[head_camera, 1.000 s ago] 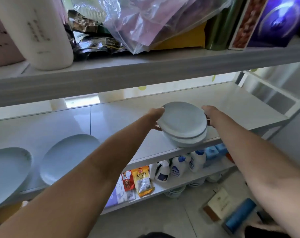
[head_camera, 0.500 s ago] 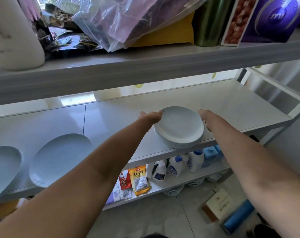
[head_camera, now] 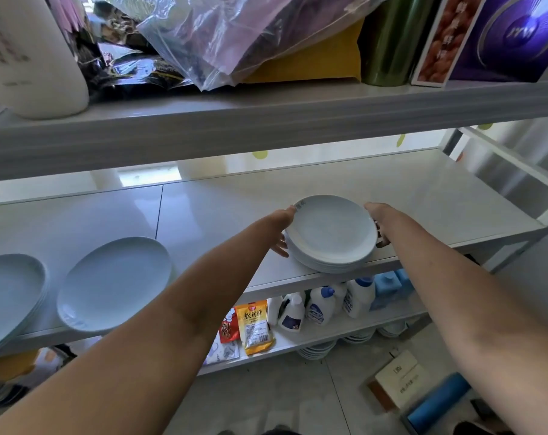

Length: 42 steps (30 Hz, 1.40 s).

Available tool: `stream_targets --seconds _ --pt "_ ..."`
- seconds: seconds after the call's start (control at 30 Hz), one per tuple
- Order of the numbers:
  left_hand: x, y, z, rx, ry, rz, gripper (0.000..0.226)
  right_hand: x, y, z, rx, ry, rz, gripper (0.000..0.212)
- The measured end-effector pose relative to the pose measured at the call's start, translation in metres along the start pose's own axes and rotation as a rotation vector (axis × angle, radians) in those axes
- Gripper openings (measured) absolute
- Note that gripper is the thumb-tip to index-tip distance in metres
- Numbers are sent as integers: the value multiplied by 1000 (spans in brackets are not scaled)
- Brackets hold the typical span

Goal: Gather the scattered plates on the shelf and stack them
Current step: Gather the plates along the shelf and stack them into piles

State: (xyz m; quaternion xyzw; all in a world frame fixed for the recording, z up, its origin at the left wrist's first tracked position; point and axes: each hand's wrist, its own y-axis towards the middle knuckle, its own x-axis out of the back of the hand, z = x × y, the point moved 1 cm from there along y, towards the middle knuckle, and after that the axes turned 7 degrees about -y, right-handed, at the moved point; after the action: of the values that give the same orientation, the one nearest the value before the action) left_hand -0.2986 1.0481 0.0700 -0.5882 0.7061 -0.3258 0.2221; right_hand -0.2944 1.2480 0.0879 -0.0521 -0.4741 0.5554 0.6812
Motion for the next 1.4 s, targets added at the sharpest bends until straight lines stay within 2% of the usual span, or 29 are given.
stream_targets --seconds 0.33,0.47,0.7,0.83,0.93,1.1,1.17,1.27,1.3,1.33,1.4 --pt "14 -10 9 3 9 -23 58 -12 -18 5 25 -102 43 31" --pt "30 -20 20 11 12 -43 61 -30 -31 12 33 -156 84 32" --pt "78 -42 48 -55 -25 -144 65 -78 -56 28 103 -204 129 30" --pt "116 -56 68 -84 -95 -136 66 -115 -74 40 104 -233 199 20" --pt "143 -69 81 -140 -177 -101 54 -140 -100 48 123 -217 196 24" --pt "179 -96 86 -306 -167 -102 67 -180 -121 64 186 -169 63 27" --pt "199 -106 87 -360 -182 -170 64 -199 -129 73 246 -179 -112 46" --pt "244 -113 102 -379 -213 -318 58 -227 -147 90 382 -361 -446 50" --pt "260 -112 111 -368 -230 -351 57 -238 -154 98 473 -365 -465 46" --pt "274 -112 121 -346 -243 -369 56 -250 -163 106 523 -313 -400 38" --pt "300 -115 141 -306 -274 -408 58 -276 -173 117 554 -183 -186 17"
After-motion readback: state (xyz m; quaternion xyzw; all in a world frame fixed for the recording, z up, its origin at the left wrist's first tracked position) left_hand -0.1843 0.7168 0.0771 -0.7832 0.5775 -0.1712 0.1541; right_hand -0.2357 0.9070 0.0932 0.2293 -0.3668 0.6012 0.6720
